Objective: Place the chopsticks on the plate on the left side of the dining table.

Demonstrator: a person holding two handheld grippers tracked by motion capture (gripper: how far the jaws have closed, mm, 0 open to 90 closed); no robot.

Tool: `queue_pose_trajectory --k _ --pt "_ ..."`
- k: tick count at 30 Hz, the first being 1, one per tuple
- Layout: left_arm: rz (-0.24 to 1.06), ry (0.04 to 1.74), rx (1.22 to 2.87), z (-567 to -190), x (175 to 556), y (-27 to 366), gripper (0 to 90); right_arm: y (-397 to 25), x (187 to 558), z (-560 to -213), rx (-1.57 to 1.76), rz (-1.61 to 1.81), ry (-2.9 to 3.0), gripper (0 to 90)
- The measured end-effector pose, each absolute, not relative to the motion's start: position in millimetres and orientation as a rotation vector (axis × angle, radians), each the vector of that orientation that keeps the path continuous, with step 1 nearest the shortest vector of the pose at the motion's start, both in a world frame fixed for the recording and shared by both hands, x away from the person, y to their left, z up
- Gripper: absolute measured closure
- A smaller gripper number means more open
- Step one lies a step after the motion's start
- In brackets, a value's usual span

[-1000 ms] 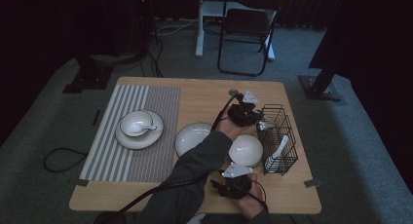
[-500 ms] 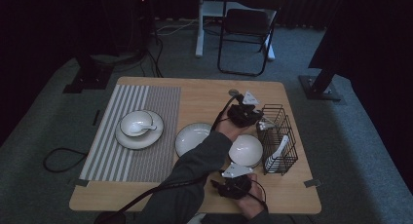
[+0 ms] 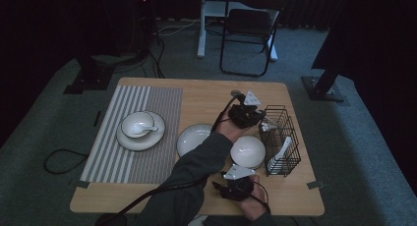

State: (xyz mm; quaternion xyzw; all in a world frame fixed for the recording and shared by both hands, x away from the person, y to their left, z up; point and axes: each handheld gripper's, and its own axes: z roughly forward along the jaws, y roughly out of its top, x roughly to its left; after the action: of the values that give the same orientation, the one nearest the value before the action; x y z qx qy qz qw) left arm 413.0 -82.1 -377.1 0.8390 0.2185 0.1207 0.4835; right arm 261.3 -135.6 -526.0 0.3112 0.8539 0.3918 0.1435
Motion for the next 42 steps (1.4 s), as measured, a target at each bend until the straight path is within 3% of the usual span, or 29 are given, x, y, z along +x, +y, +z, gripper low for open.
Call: queue_pose_trajectory --k 42 --pt "0.285 0.466 1.974 -352.9 406.8 -38.9 84.8 -134.8 261.5 -525.9 0.896 1.126 2.466 49.5"
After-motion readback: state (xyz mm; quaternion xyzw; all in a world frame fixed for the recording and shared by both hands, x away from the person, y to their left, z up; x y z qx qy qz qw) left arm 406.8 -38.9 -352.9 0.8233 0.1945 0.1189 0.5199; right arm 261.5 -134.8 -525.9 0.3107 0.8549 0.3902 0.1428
